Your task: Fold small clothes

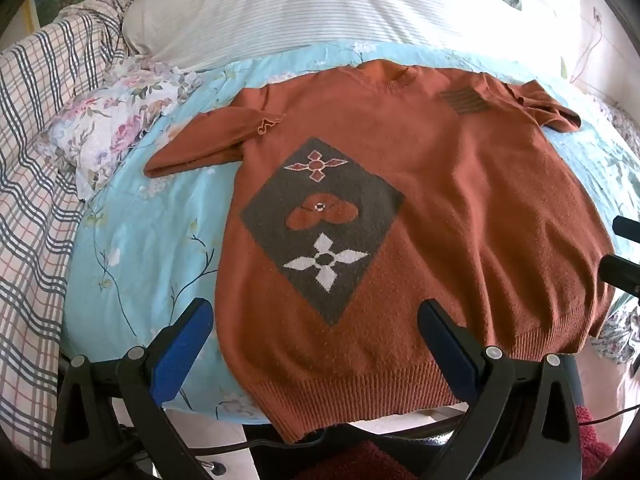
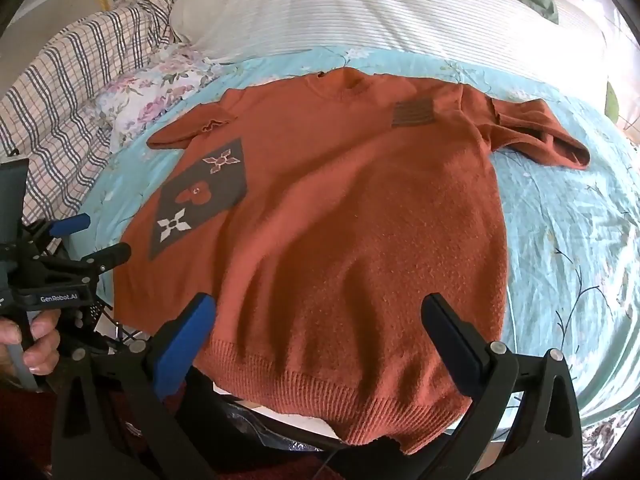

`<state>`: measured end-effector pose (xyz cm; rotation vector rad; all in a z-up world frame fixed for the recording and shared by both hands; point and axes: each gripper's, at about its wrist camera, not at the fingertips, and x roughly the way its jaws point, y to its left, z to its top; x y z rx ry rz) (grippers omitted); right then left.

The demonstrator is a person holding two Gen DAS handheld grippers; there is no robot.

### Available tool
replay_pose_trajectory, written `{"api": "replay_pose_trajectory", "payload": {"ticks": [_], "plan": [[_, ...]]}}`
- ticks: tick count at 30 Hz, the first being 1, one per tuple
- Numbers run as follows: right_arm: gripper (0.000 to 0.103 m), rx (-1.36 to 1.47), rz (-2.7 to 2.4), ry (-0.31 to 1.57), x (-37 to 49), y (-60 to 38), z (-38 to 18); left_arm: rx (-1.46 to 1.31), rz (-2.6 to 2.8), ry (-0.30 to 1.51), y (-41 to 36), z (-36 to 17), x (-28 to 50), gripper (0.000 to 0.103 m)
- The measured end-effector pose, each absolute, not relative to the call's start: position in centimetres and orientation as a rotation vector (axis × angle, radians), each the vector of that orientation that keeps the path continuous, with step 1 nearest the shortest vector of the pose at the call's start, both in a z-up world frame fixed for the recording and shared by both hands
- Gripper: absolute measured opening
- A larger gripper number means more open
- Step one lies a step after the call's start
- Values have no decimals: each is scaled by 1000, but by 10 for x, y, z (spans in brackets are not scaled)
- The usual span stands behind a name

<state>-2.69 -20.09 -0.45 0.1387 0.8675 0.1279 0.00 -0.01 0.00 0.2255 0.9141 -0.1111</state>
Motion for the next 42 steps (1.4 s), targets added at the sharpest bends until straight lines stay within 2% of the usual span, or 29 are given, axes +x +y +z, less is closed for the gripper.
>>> {"api": "replay_pose_trajectory", "payload": {"ticks": [17,25,42], "plan": [[103,137,137,856,-28,-196,-1,226,-112,918,1,-3,0,102],[103,127,131,916,-27,-195,-2,225,-114,923,-1,-3,3,102],[103,93,130,837,-27,-190,-6,221,-121,910,-5,-6,4,102]]}}
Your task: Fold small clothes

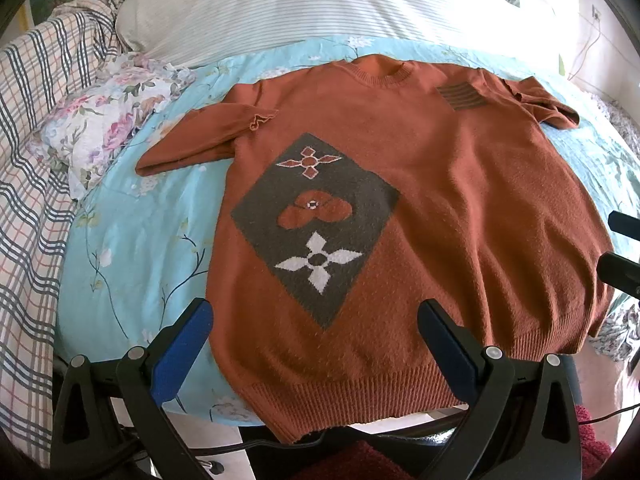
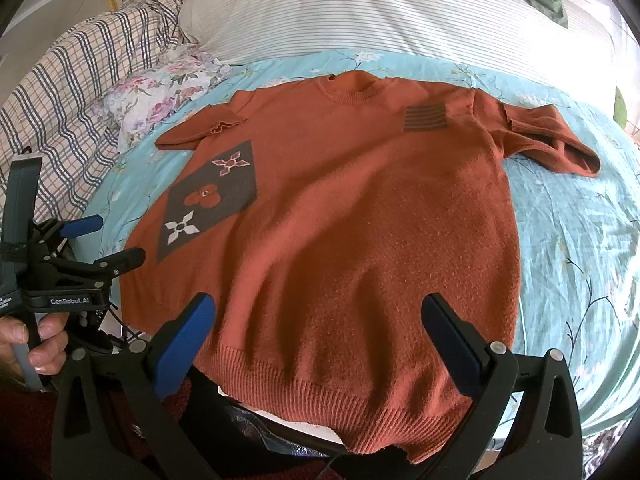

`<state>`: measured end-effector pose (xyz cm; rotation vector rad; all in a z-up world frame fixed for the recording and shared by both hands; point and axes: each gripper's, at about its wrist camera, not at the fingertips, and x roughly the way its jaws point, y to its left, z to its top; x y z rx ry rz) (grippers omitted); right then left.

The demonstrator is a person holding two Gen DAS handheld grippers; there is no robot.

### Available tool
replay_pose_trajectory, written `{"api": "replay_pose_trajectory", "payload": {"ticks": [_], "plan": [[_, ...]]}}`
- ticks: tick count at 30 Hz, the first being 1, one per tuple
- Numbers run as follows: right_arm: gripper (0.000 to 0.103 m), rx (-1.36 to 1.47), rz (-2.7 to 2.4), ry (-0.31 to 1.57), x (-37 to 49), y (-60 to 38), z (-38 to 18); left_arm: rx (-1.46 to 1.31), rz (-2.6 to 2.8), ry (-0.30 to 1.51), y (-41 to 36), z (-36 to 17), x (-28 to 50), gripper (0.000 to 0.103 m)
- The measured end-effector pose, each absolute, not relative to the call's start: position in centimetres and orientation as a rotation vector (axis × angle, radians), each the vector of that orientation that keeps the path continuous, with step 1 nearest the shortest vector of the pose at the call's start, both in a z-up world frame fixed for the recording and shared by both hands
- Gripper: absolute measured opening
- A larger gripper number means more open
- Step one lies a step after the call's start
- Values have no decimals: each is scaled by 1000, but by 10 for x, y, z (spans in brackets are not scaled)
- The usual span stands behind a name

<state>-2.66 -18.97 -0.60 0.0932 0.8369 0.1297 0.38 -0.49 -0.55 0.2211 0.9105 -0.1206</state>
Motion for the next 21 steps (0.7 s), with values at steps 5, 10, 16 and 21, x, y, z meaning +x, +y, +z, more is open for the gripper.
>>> {"api": "replay_pose_trajectory", "payload": {"ticks": [5,10,16,21], "plan": [[103,33,101,834,-23,-190,-7,242,-115,926,-7,-8,7,102],[103,45,105,844,-24,-191,-7,251,-114,936,-7,-9,11,102],[103,77,111,898,-10,-197,-12,260,-122,987,-7,-14,18,102],[102,66,101,896,3,-209,-12,257,-127,957,-9,-17,26,102]]}}
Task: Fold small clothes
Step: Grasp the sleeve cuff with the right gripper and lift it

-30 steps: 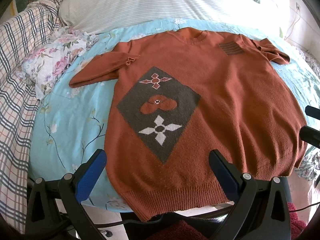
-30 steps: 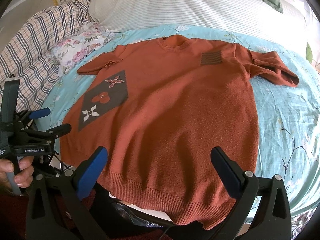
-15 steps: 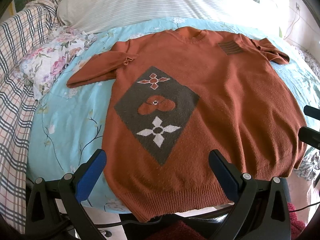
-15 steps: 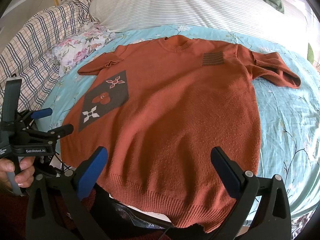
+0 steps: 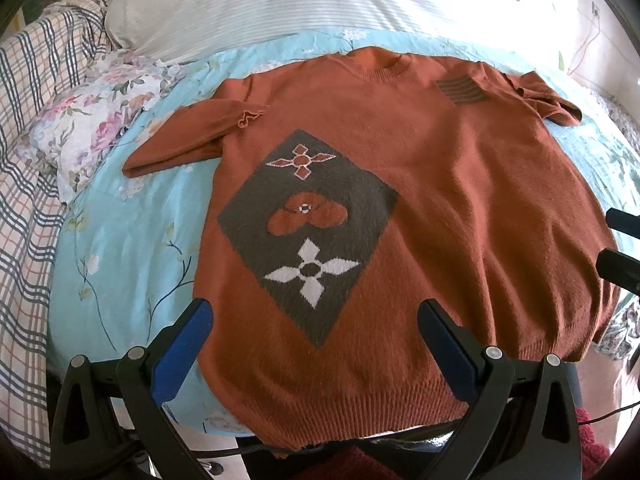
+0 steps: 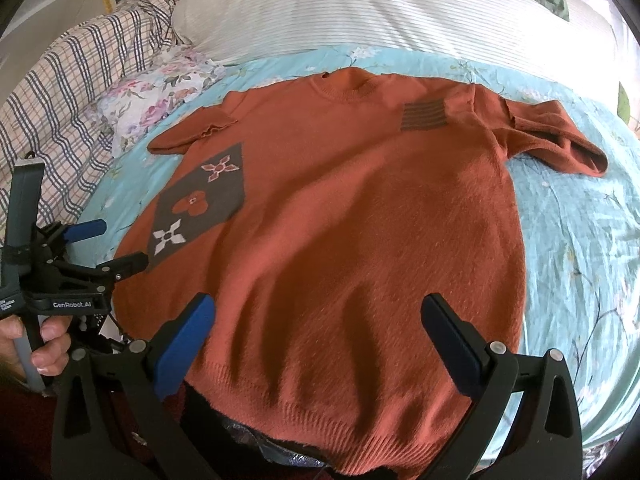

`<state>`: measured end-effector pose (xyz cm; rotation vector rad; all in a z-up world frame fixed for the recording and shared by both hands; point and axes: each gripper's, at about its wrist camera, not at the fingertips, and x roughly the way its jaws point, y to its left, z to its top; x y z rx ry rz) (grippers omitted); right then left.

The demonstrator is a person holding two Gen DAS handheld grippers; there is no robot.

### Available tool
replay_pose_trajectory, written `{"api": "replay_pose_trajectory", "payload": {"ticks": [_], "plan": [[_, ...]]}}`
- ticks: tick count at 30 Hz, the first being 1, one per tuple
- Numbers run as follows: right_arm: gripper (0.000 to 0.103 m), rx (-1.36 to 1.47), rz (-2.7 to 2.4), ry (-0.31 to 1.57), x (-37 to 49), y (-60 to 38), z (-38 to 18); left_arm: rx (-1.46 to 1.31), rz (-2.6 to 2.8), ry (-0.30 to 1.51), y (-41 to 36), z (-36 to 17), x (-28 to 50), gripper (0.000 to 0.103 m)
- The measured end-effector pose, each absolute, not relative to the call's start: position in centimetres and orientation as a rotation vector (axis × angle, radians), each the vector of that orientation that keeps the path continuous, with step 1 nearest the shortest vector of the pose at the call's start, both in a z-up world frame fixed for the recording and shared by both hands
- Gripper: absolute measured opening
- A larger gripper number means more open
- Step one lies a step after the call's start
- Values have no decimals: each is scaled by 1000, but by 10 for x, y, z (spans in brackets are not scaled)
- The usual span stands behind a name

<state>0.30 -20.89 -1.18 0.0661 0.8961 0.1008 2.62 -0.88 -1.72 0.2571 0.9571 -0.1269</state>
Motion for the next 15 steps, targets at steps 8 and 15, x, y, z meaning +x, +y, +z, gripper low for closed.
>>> {"api": "replay_pose_trajectory", "payload": {"ticks": [8,15], "plan": [[88,34,-20,825,50,-277,8,255,-100,941,-5,-21,60,102],[82,-43,-145,741,122,-360,37,244,-76,949,1,-18,86,102]]}}
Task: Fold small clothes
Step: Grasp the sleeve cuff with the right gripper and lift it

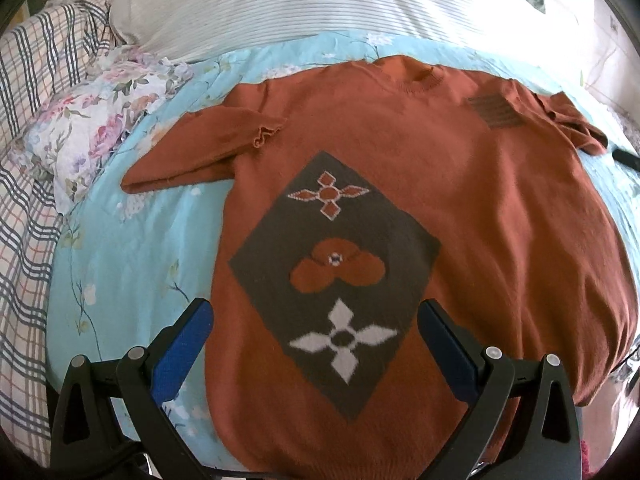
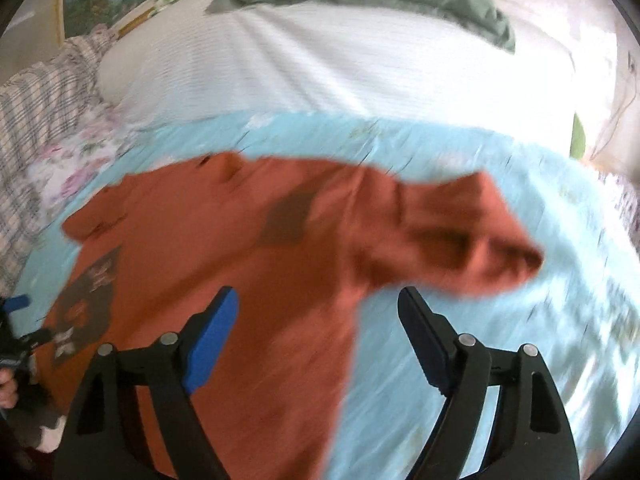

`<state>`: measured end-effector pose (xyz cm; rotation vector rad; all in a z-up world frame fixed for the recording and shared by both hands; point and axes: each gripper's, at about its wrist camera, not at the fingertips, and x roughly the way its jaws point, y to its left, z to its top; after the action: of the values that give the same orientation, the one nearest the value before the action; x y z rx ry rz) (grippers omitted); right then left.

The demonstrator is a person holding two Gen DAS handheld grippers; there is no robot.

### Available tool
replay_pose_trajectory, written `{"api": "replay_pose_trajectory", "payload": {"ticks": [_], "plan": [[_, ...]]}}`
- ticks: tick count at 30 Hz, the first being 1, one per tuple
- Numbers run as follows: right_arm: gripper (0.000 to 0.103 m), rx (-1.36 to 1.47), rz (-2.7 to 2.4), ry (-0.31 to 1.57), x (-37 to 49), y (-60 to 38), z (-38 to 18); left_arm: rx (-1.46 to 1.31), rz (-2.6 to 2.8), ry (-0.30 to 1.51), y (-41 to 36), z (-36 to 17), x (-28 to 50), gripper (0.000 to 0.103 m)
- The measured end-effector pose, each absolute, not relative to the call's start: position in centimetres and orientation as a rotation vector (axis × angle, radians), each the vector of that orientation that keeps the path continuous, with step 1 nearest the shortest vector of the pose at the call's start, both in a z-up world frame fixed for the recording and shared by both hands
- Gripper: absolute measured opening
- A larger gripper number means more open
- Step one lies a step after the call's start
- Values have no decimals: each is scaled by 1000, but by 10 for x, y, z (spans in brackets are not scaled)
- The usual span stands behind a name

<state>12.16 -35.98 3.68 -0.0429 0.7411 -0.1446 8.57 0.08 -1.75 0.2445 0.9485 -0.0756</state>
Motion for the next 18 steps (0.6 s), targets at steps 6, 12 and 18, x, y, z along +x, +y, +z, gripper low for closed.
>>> {"api": "replay_pose_trajectory", "payload": {"ticks": [6,12,18], "plan": [[74,-184,-149,798,183,-397,23,255,-75,987,-7,-22,104,102],[63,-225,-136,935,232,-425,-23,244,-95,1022,-20,-29,122,102],[10,-93,-183,981,233,-455,-31,243,-109,1056,-32,-40,139,102]]}}
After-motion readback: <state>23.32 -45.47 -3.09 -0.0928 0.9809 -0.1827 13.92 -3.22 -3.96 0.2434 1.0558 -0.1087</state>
